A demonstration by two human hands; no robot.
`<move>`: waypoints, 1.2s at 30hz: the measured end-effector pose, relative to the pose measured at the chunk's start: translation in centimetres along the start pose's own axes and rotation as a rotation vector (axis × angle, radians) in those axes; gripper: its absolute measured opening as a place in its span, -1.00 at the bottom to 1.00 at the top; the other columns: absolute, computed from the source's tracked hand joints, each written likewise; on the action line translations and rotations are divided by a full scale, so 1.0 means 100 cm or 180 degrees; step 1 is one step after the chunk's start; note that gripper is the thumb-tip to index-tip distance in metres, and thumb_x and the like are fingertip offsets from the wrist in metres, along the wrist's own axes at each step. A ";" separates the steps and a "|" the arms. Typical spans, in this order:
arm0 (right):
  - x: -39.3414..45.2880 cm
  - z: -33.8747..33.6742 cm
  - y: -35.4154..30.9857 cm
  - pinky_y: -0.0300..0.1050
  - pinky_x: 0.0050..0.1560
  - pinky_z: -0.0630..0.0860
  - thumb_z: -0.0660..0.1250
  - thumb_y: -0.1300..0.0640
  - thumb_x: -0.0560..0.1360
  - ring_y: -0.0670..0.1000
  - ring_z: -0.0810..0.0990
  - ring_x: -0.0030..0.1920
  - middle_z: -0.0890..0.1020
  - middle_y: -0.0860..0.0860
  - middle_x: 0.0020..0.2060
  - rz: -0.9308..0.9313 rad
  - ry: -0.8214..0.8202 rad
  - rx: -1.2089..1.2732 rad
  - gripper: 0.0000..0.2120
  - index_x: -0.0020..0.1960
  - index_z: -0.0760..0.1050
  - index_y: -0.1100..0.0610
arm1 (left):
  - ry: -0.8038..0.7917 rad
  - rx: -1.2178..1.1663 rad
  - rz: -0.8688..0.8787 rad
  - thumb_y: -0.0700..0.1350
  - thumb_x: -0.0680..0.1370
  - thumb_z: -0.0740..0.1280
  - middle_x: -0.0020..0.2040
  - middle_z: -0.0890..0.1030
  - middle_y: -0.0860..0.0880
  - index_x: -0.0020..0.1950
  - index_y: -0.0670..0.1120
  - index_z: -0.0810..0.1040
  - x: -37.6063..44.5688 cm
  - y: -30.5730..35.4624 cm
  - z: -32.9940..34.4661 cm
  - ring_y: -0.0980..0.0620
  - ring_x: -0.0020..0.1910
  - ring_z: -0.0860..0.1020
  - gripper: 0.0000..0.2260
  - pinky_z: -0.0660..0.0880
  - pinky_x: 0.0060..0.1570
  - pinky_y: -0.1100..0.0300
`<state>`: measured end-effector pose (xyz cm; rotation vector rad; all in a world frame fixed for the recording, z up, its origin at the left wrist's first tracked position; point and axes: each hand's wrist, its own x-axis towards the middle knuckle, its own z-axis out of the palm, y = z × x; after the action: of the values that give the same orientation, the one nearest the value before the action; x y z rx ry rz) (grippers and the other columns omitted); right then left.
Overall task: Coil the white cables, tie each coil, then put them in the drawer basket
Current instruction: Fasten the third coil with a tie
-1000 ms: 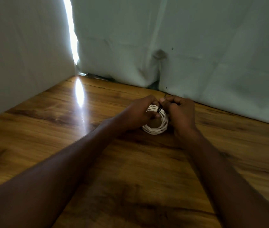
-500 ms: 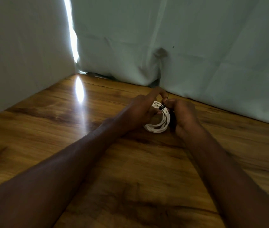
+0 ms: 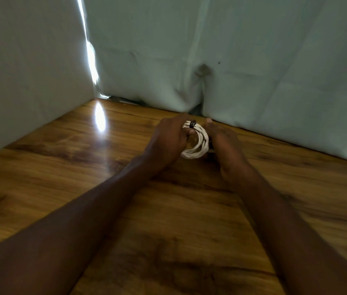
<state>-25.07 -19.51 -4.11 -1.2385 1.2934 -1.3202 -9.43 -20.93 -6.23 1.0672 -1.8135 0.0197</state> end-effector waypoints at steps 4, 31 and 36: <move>-0.007 -0.001 0.008 -0.18 -0.12 0.61 0.49 0.04 0.55 -0.14 0.70 -0.12 0.72 -0.05 -0.08 -0.1265 -0.0503 -0.0889 -0.74 0.21 0.58 0.02 | -0.0354 -0.0229 -0.0716 -0.09 0.51 0.34 -0.24 0.64 0.00 -0.06 -0.10 0.62 0.004 -0.009 -0.008 0.03 -0.27 0.59 -0.89 0.46 -0.25 0.11; -0.003 -0.003 0.011 0.04 0.05 0.58 0.51 0.01 0.49 -0.03 0.57 0.18 0.56 -0.08 0.12 -0.2525 -0.0019 -0.1404 -0.85 0.06 0.73 -0.06 | -0.1022 -0.2909 -0.2783 -0.19 0.60 0.33 -0.07 0.69 -0.15 0.12 -0.20 0.68 0.017 0.003 -0.034 -0.09 -0.09 0.64 -0.81 0.55 0.10 -0.10; -0.005 0.001 0.012 -0.05 0.07 0.51 0.50 0.05 0.48 -0.02 0.53 0.15 0.55 -0.11 0.10 -0.2519 0.0085 -0.1743 -0.92 -0.03 0.71 -0.08 | -0.0981 -0.2934 -0.2877 -0.23 0.56 0.32 -0.03 0.69 -0.22 0.20 -0.27 0.65 0.013 0.003 -0.028 -0.16 -0.06 0.64 -0.75 0.58 0.21 -0.20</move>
<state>-24.96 -19.06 -5.34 -2.2836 1.2716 -1.5493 -7.68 -20.37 -3.68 1.1003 -1.1716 -1.4295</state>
